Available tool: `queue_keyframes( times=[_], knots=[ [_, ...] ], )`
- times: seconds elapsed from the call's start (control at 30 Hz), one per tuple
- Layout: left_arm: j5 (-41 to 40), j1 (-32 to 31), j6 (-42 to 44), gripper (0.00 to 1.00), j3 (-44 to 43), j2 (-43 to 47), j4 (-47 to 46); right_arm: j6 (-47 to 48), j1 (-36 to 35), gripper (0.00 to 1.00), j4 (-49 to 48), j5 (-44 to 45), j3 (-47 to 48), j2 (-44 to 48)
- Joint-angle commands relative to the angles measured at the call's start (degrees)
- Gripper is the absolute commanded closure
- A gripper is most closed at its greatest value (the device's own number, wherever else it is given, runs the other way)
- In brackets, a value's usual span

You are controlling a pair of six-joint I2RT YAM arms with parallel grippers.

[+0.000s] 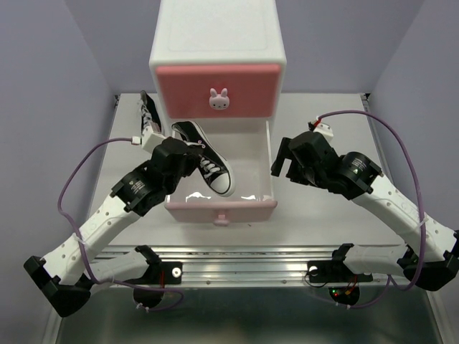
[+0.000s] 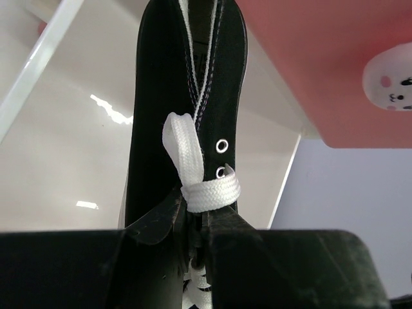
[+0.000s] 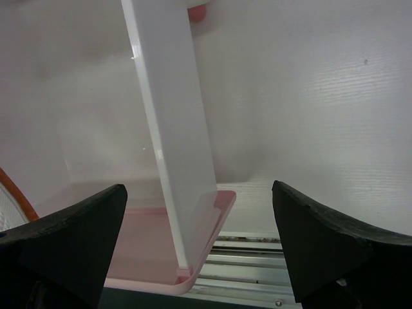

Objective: Place and organize the shoes in the shoe cabinet

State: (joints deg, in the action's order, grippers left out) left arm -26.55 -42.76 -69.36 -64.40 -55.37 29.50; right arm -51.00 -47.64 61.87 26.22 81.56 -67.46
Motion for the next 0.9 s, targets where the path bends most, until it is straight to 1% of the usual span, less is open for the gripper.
queue_keyframes(
  times=[0.0, 0.17, 0.27, 0.37, 0.47, 0.67, 0.73, 0.77, 0.87],
  knots=[
    [-3.2, -0.4, -3.2, 1.0, -1.6, -0.7, -4.8, -0.5, 0.3, 0.0, 0.6, 1.4, 0.1, 1.1],
    [-2.1, -0.4, -0.3, 1.0, -0.3, -0.8, -5.6, -0.1, 0.3, 0.0, 0.6, 1.8, -0.3, 1.2],
    [-1.0, -0.4, 2.3, 1.0, 2.1, 0.4, -5.9, -0.1, 0.3, 0.0, 0.6, 1.6, -0.7, 1.3],
    [-0.3, -0.4, 7.9, 1.0, 3.6, 0.7, -7.4, -0.1, 0.3, 0.0, 0.6, 1.7, -1.0, 1.4],
    [1.8, -0.4, 11.0, 1.0, 3.8, -0.5, -7.7, 0.5, 0.3, 0.0, 0.5, 1.7, -1.0, 1.3],
    [1.9, -0.2, 16.5, 1.0, 7.1, -1.0, -12.7, 0.6, 0.3, 0.0, 0.4, 1.6, -1.2, 1.3],
    [2.9, 0.9, 19.6, 1.0, 7.1, -2.4, -14.4, 0.6, 0.3, 0.0, 0.3, 1.7, -1.2, 1.2],
    [4.7, 1.9, 21.1, 1.0, 6.7, -3.8, -15.2, 0.7, 0.3, 0.0, -0.1, 1.8, -1.1, 1.1],
    [4.4, 3.3, 24.3, 1.0, 5.7, -5.6, -14.6, 0.8, 0.3, 0.0, -0.3, 2.2, -1.3, 1.1]
  ],
)
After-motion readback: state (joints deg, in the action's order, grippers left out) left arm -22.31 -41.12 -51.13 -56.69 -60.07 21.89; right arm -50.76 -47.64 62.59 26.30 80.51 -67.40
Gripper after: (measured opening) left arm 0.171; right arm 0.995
